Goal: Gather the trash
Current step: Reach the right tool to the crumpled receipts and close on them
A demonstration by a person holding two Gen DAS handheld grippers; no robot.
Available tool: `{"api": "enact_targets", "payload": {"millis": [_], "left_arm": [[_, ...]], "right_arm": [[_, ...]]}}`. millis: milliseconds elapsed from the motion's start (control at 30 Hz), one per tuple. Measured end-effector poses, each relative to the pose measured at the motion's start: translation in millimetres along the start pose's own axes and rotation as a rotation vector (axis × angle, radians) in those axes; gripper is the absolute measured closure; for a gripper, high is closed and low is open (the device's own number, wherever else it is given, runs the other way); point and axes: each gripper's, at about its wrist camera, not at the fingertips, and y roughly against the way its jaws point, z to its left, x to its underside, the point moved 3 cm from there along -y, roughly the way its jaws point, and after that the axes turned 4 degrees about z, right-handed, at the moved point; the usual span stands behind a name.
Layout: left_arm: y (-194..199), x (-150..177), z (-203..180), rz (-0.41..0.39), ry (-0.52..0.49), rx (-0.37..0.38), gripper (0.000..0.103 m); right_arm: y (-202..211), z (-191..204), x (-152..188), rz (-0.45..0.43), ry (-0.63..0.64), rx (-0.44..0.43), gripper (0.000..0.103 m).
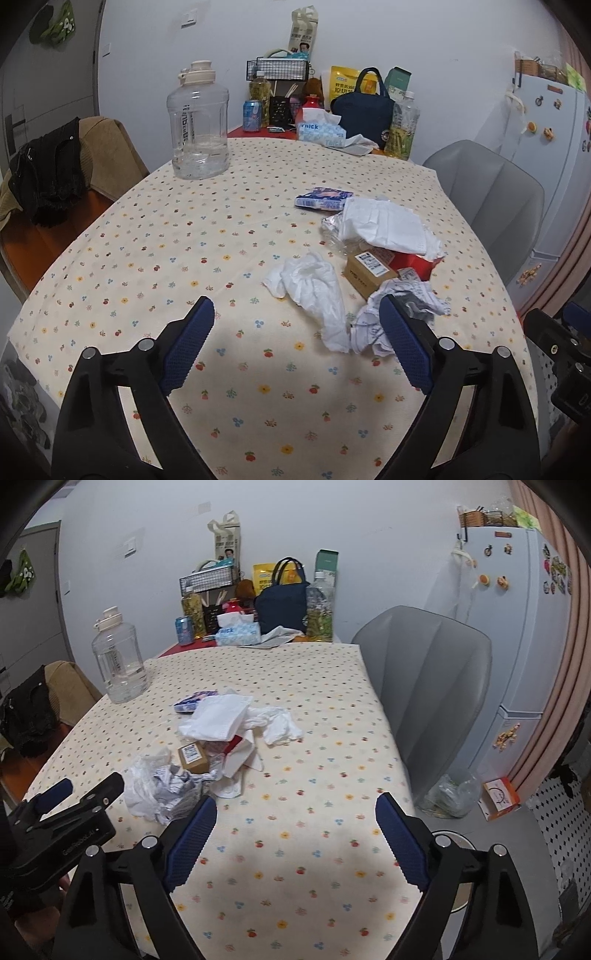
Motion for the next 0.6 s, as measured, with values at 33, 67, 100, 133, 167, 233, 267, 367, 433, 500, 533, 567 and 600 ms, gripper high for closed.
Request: {"api": "enact_targets", "payload": {"millis": [33, 67, 100, 133, 167, 233, 267, 367, 433, 500, 533, 567, 600], "left_arm": [[-1, -1, 2, 0.0, 0.003, -0.002, 0.015], [-2, -2, 5, 0.0, 0.007, -0.004, 0.016], [-3, -3, 7, 0.001, 0.011, -0.006, 0.016], [-5, -4, 10, 0.002, 0.013, -0.008, 0.016], [-7, -4, 12, 0.004, 0.015, -0.011, 0.017], [-9, -4, 16, 0.009, 0.017, -0.013, 0.018], [-11, -4, 19, 0.014, 0.021, -0.013, 0.019], [-16, -4, 25, 0.025, 0.028, -0.01, 0.022], [-21, -4, 29, 0.033, 0.034, -0.008, 0.024], [-26, -4, 35, 0.04, 0.041, -0.008, 0.026], [-28, -4, 38, 0.044, 0.046, -0.007, 0.027], [-29, -5, 41, 0.047, 0.05, -0.007, 0.028], [-32, -5, 44, 0.051, 0.056, -0.008, 0.029]], "right_arm": [[-1, 4, -1, 0.0, 0.006, -0.008, 0.018], [-3, 8, -2, 0.003, 0.012, -0.018, 0.019], [-5, 13, -3, 0.006, 0.018, -0.031, 0.019], [-6, 18, -4, 0.009, 0.024, -0.042, 0.021], [-8, 24, -5, 0.012, 0.034, -0.055, 0.022], [-10, 33, -6, 0.017, 0.047, -0.073, 0.023], [-12, 37, -7, 0.022, 0.052, -0.081, 0.024], [-21, 54, -9, 0.039, 0.07, -0.11, 0.028], [-27, 62, -9, 0.049, 0.08, -0.121, 0.031], [-34, 70, -10, 0.066, 0.087, -0.131, 0.035], [-36, 72, -10, 0.073, 0.088, -0.135, 0.037], [-40, 75, -10, 0.082, 0.09, -0.139, 0.04], [-44, 77, -10, 0.088, 0.092, -0.143, 0.042]]}}
